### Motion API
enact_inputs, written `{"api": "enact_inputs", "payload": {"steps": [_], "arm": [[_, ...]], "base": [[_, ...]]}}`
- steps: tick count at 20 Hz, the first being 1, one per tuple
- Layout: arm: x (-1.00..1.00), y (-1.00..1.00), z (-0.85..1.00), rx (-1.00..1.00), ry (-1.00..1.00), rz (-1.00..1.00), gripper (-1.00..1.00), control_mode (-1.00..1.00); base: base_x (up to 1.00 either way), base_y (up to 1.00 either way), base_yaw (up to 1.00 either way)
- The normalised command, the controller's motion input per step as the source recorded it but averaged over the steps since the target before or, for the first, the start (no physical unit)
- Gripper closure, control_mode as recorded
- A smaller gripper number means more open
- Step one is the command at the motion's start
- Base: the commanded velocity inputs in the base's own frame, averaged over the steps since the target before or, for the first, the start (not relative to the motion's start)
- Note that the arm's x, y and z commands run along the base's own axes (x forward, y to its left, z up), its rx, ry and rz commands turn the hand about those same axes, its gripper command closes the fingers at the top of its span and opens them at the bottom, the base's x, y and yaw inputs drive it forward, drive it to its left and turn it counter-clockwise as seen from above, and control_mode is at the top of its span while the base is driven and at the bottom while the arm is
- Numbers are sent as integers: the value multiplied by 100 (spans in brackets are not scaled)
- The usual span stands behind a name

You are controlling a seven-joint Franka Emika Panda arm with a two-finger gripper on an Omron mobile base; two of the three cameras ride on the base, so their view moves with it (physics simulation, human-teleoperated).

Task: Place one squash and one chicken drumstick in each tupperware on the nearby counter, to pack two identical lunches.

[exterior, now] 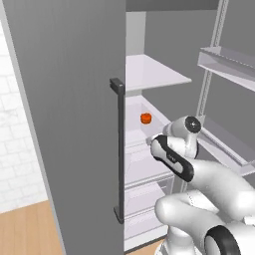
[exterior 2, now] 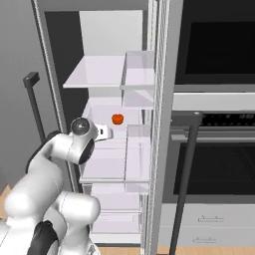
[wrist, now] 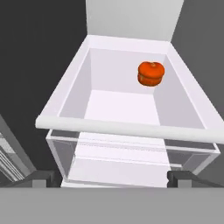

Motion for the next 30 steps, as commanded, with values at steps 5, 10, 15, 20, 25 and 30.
{"api": "enact_inputs", "payload": {"steps": [5,10,15,20,25,30], "arm": [[49,0,0,0,0,0,-100,-100],[34,-8,0,0,0,-1,-100,-100],[33,-4,0,0,0,-3,-100,-100],[39,-4,0,0,0,-3,-100,-100],[44,-12,0,0,0,-1,-100,-100],[48,-7,0,0,0,-1,-100,-100]], "base": [[0,0,0],[0,0,0],[0,0,0],[0,0,0],[0,0,0],[0,0,0]]}}
